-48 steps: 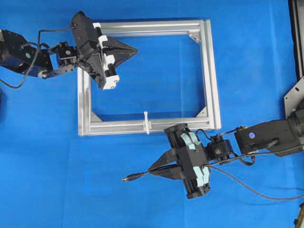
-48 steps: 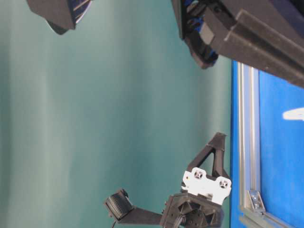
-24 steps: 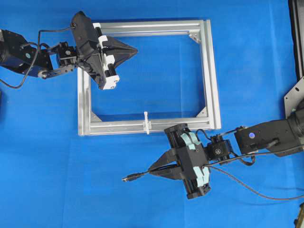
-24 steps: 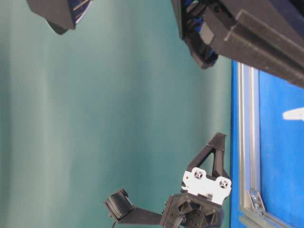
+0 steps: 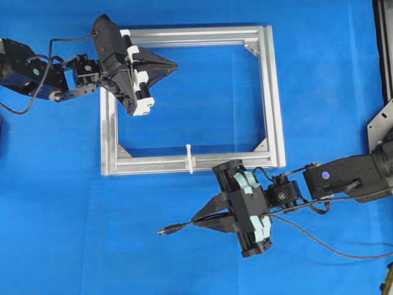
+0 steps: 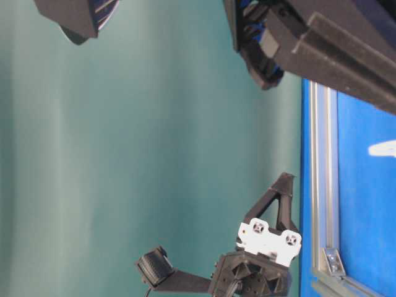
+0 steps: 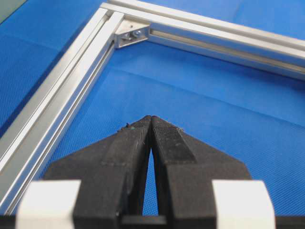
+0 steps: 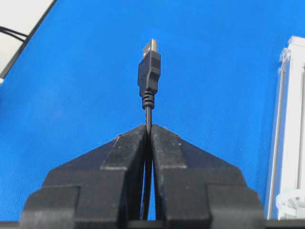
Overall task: Insert the wire through the string loop located in the center.
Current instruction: 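Close the right gripper on the cable behind the plug, then lift the cable and carry the plug toward the white zip-tie loop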
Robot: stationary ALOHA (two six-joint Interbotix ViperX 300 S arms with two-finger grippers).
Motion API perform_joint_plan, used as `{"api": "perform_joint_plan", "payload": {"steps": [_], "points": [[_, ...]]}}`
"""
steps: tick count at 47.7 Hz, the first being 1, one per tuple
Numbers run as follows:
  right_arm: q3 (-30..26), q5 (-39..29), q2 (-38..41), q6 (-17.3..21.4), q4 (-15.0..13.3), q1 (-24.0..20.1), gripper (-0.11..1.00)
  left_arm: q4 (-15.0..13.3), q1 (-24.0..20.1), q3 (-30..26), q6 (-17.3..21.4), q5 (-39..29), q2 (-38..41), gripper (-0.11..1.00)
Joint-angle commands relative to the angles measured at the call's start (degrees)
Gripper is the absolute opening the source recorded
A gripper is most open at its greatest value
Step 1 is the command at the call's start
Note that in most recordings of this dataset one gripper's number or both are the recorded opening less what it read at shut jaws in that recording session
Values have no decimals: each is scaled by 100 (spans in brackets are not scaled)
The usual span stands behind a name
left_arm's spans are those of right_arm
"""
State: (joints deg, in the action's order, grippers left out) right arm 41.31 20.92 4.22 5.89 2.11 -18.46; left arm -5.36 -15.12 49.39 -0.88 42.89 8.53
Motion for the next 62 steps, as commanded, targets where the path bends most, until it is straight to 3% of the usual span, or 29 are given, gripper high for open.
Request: {"api": "perform_joint_plan", "payload": {"steps": [1, 19, 47, 62], "points": [[-105, 26, -167, 9, -9, -18, 0, 26, 0, -44, 9, 35, -202, 0], [-9, 18, -229, 18, -9, -26, 0, 26, 0, -44, 9, 35, -202, 0], [1406, -176, -1415, 70, 35, -26, 0, 26, 0, -35, 9, 35, -202, 0], [1477, -229, -1468, 62, 35, -18, 0, 26, 0, -35, 9, 35, -202, 0]]}}
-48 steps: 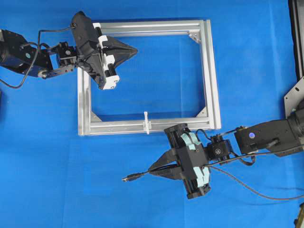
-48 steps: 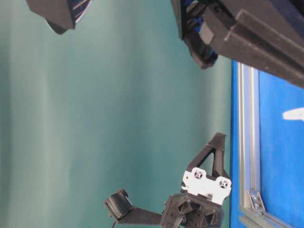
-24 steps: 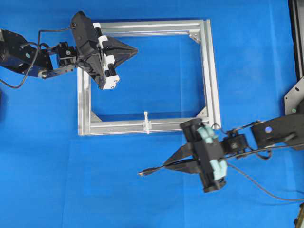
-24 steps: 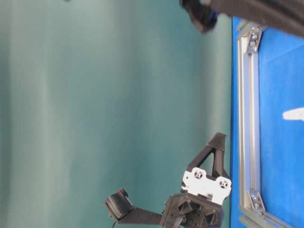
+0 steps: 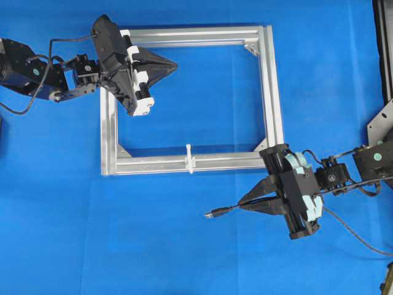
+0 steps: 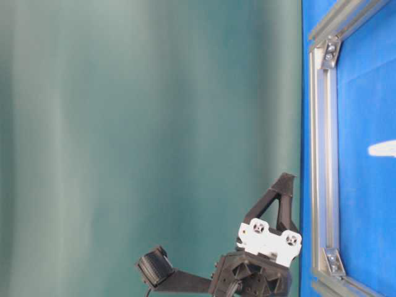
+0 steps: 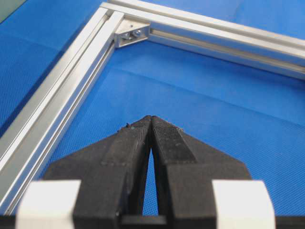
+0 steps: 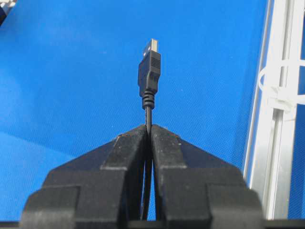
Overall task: Insert the wire through the string loop located in the center.
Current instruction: 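Lift the cable and carry the plug toward the white zip-tie loop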
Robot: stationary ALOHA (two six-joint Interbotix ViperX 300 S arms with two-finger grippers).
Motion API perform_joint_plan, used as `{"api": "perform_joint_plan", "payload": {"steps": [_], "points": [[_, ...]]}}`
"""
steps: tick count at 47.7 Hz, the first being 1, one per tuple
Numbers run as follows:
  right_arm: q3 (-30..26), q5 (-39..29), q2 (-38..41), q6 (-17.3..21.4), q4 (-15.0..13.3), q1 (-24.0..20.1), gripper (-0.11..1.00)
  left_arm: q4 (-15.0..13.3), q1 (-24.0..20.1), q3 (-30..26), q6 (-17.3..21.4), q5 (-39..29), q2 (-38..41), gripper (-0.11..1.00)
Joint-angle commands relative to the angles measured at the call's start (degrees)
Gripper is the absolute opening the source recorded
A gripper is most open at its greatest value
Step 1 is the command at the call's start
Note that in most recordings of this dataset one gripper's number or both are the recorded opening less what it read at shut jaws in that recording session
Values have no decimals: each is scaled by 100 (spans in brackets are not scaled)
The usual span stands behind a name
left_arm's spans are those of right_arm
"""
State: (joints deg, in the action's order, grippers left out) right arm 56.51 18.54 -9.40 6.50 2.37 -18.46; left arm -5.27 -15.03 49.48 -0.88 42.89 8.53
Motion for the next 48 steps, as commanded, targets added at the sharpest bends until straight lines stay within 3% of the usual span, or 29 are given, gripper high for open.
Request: {"api": "perform_joint_plan", "payload": {"steps": [1, 14, 31, 48], "points": [[-53, 18, -105, 0, 9, -9, 0, 18, -9, -44, 9, 35, -202, 0], [-35, 9, -105, 0, 18, 264, 0, 18, -9, -44, 9, 35, -202, 0], [18, -123, -105, -26, 9, 1020, 0, 18, -9, -35, 9, 35, -202, 0], [114, -88, -105, -44, -18, 1327, 0, 18, -18, -35, 9, 35, -202, 0]]}}
